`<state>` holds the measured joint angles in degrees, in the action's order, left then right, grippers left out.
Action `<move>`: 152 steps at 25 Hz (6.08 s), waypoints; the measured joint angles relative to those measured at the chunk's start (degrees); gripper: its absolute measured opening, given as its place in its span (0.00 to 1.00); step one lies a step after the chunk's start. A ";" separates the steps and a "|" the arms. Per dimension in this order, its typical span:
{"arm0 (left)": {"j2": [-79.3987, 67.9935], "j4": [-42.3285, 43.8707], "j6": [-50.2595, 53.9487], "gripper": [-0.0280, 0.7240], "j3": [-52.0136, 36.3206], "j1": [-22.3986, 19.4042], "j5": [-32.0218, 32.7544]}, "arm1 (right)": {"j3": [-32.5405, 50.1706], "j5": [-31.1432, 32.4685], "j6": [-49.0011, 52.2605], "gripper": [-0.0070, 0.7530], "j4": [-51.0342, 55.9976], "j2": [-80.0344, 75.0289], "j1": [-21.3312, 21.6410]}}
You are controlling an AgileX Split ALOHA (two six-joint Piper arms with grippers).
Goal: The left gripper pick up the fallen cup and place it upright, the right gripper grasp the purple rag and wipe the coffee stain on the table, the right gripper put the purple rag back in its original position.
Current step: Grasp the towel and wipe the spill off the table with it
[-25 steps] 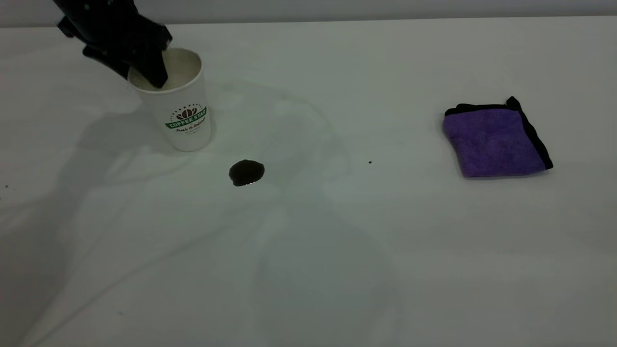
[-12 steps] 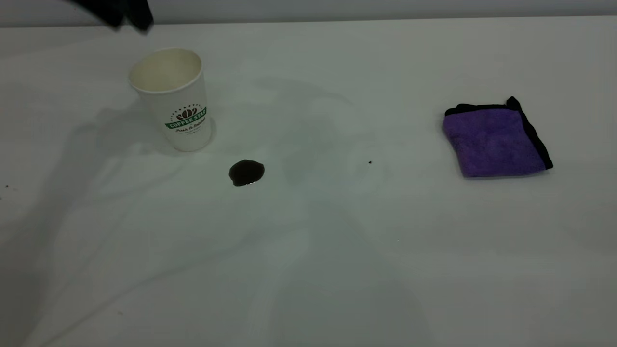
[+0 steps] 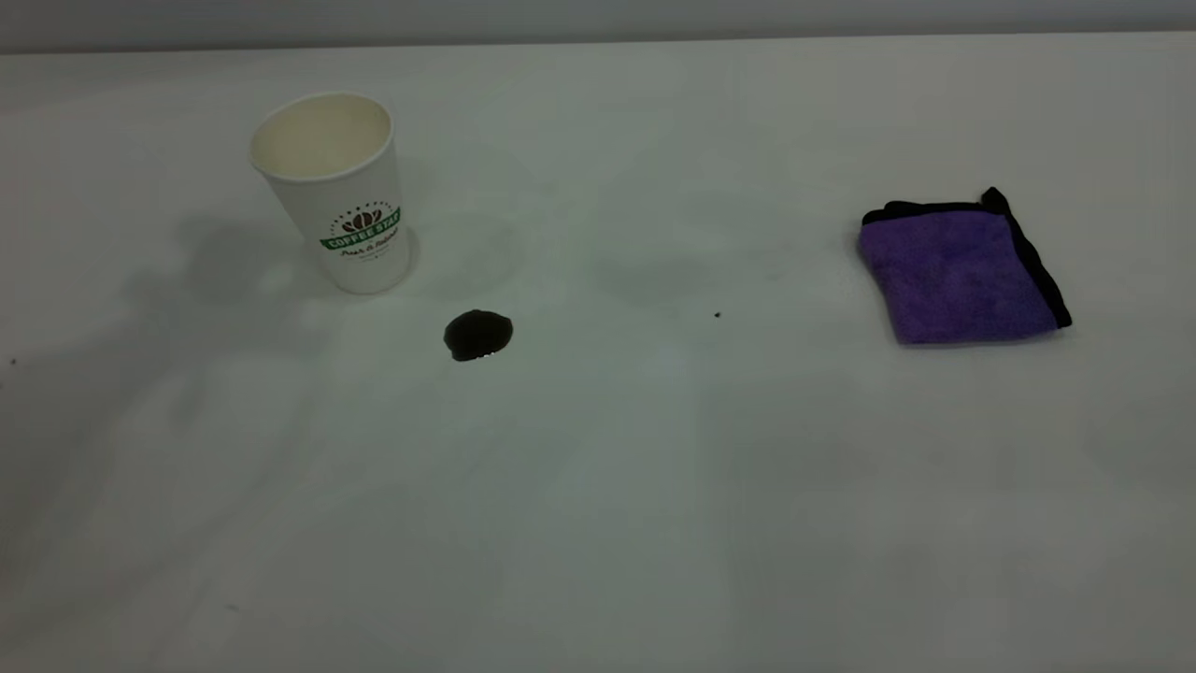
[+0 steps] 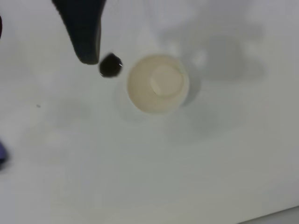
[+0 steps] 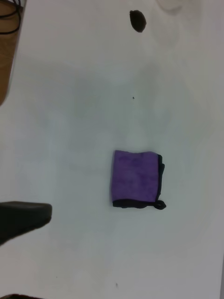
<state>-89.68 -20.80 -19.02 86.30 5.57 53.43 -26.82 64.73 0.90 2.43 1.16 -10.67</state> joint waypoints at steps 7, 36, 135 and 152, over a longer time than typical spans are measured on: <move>11.85 4.93 6.70 0.65 -0.11 0.00 12.88 | 0.00 0.00 0.00 0.57 0.00 0.00 0.00; 69.31 20.46 12.27 0.65 -57.83 0.00 10.96 | 0.00 0.00 0.00 0.57 0.00 0.00 0.00; 90.88 20.80 12.26 0.65 -58.27 -6.35 10.86 | -57.13 -36.43 -11.27 0.48 -1.50 -142.96 -0.31; 90.88 20.80 12.22 0.65 -58.27 -6.35 10.98 | -76.33 -29.72 -20.64 0.09 17.63 -150.51 -20.88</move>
<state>1.21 0.00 -6.79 28.04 -0.78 64.41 -103.15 35.02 -19.73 20.06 -149.34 -31.55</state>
